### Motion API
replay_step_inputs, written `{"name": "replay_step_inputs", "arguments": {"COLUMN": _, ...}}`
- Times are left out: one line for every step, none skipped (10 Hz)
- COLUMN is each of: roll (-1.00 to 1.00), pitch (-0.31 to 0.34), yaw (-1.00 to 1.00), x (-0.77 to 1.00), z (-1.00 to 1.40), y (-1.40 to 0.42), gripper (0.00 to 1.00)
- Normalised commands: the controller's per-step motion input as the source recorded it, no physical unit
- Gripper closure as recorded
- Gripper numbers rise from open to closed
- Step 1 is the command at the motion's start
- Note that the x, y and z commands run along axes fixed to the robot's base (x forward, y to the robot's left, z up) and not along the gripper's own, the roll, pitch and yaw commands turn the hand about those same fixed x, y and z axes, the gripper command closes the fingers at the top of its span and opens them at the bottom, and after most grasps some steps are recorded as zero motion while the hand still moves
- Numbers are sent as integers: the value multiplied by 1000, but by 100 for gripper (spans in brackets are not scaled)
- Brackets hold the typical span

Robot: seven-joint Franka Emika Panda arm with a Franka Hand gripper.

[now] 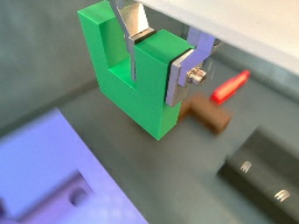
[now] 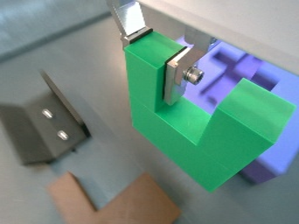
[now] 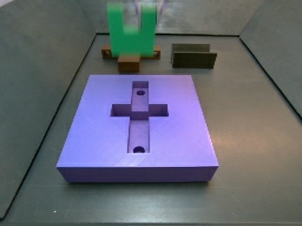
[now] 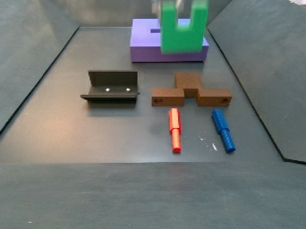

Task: Pick up the green object. Move up. Move to above the board. Insert the green object.
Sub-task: Move to above the board.

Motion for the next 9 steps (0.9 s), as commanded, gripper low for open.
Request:
{"name": "replay_step_inputs", "arguments": {"roll": -31, "pitch": 1, "yaw": 2, "x": -39, "z": 1400, "y": 4, "gripper": 100}}
{"name": "replay_step_inputs", "arguments": {"roll": -39, "pitch": 30, "yaw": -7, "x": 10, "z": 1400, "y": 14, "gripper": 100}}
{"name": "replay_step_inputs", "arguments": {"roll": -42, "pitch": 75, "yaw": -2, "x": 25, "z": 983, "y": 7, "gripper": 100}}
{"name": "replay_step_inputs", "arguments": {"roll": -37, "pitch": 77, "yaw": -7, "x": 26, "z": 589, "y": 9, "gripper": 100}}
{"name": "replay_step_inputs", "arguments": {"roll": -51, "pitch": 60, "yaw": -7, "x": 34, "z": 310, "y": 7, "gripper": 100}}
{"name": "replay_step_inputs", "arguments": {"roll": -53, "pitch": 52, "yaw": -1, "x": 23, "z": 206, "y": 8, "gripper": 100}}
{"name": "replay_step_inputs", "arguments": {"roll": 4, "pitch": 123, "yaw": -401, "x": 15, "z": 357, "y": -1400, "gripper": 100}}
{"name": "replay_step_inputs", "arguments": {"roll": 63, "pitch": 110, "yaw": -338, "x": 9, "z": 328, "y": -1400, "gripper": 100}}
{"name": "replay_step_inputs", "arguments": {"roll": 75, "pitch": 108, "yaw": -188, "x": 29, "z": 340, "y": -1400, "gripper": 100}}
